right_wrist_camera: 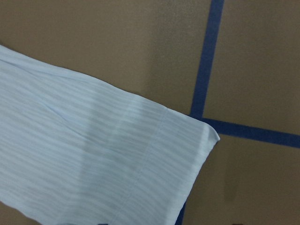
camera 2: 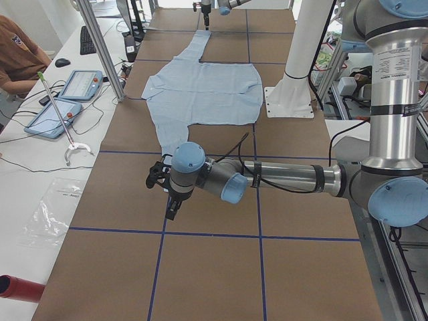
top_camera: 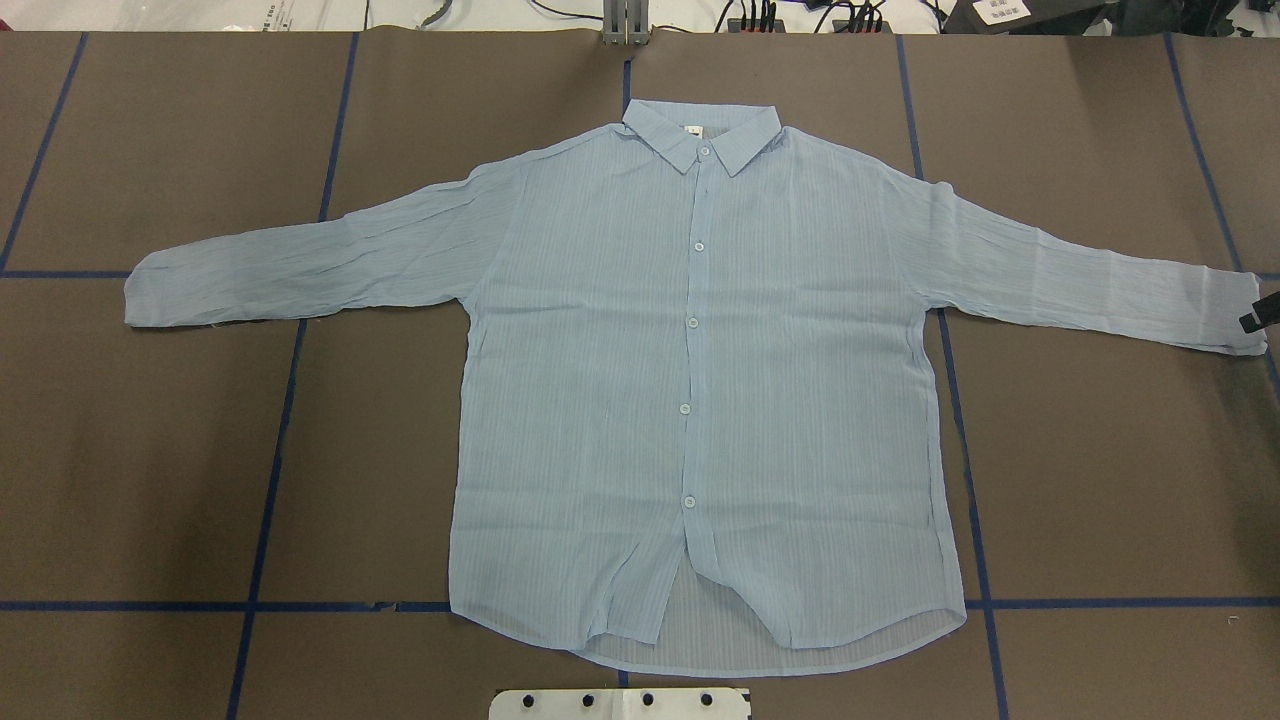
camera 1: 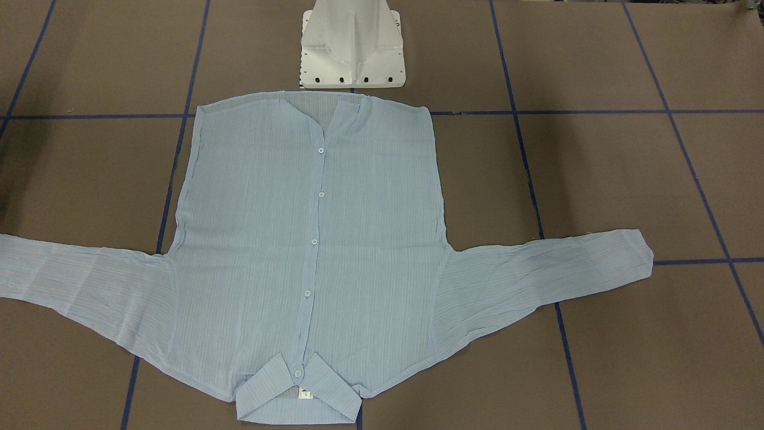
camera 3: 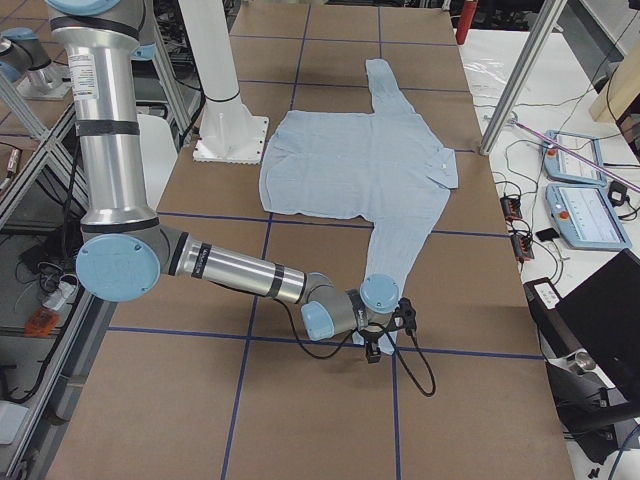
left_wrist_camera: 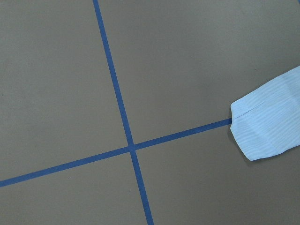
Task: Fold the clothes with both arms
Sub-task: 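Lift the grasped sleeve cuff off the table with the right gripper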
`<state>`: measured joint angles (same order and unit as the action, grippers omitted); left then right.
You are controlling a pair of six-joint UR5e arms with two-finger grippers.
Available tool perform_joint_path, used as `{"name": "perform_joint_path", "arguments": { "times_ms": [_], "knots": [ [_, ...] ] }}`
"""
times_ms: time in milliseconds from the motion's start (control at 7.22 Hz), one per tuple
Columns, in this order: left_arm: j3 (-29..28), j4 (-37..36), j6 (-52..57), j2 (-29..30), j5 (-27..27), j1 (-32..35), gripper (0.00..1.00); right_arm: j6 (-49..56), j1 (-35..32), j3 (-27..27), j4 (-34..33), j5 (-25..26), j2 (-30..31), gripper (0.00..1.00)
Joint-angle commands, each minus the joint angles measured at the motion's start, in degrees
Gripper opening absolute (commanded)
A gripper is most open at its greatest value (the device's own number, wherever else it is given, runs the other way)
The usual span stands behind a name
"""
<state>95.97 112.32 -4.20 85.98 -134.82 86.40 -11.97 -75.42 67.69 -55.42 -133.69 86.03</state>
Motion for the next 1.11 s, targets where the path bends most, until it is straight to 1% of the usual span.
{"name": "perform_joint_path", "arguments": {
  "times_ms": [0, 277, 415, 554, 692, 831, 969],
  "knots": [
    [0.0, 0.0, 0.2, 0.2, 0.0, 0.0, 1.00, -1.0, 0.7, -0.6, -0.1, 0.0, -0.2, 0.74],
    [0.0, 0.1, 0.2, 0.2, 0.0, 0.0, 1.00, -1.1, 1.2, -1.2, -0.1, 0.0, -0.2, 0.61],
    [0.0, 0.1, 0.2, 0.2, 0.0, 0.0, 1.00, -1.1, 1.3, -1.2, -0.2, 0.0, -0.2, 0.51],
    [0.0, 0.1, 0.1, 0.2, 0.0, 0.0, 1.00, -1.0, 1.5, -1.2, -0.2, 0.0, -0.2, 0.38],
    [-0.1, 0.1, 0.0, 0.3, 0.0, 0.0, 1.00, -1.0, 1.5, -1.1, -0.3, 0.0, -0.2, 0.21],
    [-0.1, 0.1, 0.0, 0.5, 0.0, 0.0, 1.00, -0.9, 1.5, -1.1, -0.2, -0.1, -0.2, 0.09],
    [-0.2, 0.1, -0.1, 0.7, 0.0, 0.0, 1.00, -1.0, 1.5, -0.8, -0.3, -0.3, -0.2, 0.02]
  ]
}}
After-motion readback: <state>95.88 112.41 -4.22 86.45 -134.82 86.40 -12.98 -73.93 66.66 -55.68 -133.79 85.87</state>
